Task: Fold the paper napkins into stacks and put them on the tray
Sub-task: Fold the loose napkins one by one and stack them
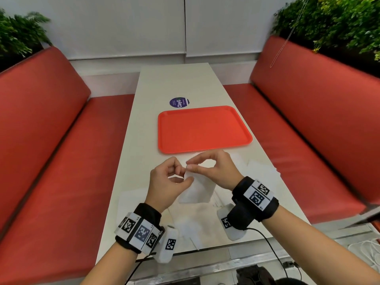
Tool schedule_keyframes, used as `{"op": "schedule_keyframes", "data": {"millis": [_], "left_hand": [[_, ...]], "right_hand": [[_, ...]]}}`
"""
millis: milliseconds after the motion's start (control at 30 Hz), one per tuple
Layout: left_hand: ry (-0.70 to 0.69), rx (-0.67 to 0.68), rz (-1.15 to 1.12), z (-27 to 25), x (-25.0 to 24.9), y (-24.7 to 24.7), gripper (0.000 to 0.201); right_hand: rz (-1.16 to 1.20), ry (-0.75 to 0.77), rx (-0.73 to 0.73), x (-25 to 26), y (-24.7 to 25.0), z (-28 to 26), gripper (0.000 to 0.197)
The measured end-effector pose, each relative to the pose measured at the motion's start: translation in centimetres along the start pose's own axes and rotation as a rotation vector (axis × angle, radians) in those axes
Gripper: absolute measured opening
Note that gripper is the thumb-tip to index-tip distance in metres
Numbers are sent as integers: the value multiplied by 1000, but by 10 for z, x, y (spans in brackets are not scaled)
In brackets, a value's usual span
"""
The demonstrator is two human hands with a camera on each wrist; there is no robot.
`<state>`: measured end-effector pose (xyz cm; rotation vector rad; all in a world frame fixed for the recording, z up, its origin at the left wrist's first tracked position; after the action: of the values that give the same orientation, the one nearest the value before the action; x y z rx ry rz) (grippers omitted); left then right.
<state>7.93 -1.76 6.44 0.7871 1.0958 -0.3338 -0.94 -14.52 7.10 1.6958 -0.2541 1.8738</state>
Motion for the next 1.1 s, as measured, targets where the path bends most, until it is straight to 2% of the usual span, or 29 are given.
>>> {"op": "schedule_keyframes", "data": {"millis": [100,267,400,567,633,767,967,1033,1100], "left_hand": [[-15,0,4,-1,-4,4,36],[35,-33,-5,-4,1,17,38],[19,-34,12,-5,-1,20,26],[-42,-108,72,-2,-10,28,6],[-45,-110,130,0,-8,29,6],[26,-161,158,1,8,42,11],[135,-267,119,-6,49,78,15],[211,-266,93,-15,66,86,14],[262,-211,67,-25,81,91,12]], "right_hand": [[70,-2,44,-1,-9,5,19],[131,-25,51,-7,-11,7,15],[144,-22,64,-9,-18,9,15],[127,-2,102,-5,-26,14,20],[107,-18,117,-7,-31,15,19],[125,-87,166,-16,-37,14,13],[382,-238,248,-38,-58,10,15],[439,-276,292,-41,-73,6,19],[433,-323,307,-46,-88,5,22]]}}
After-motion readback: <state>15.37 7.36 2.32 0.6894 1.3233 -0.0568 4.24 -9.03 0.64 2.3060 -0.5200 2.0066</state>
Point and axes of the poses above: each hand's wrist, its own z-axis towards the middle knuckle, its own y-axis out of the back of the hand, x = y × z, the point moved 9 cm from there along z, towards the middle knuckle, and after that the axes turned 13 degrees about z, right-handed, at the moved point
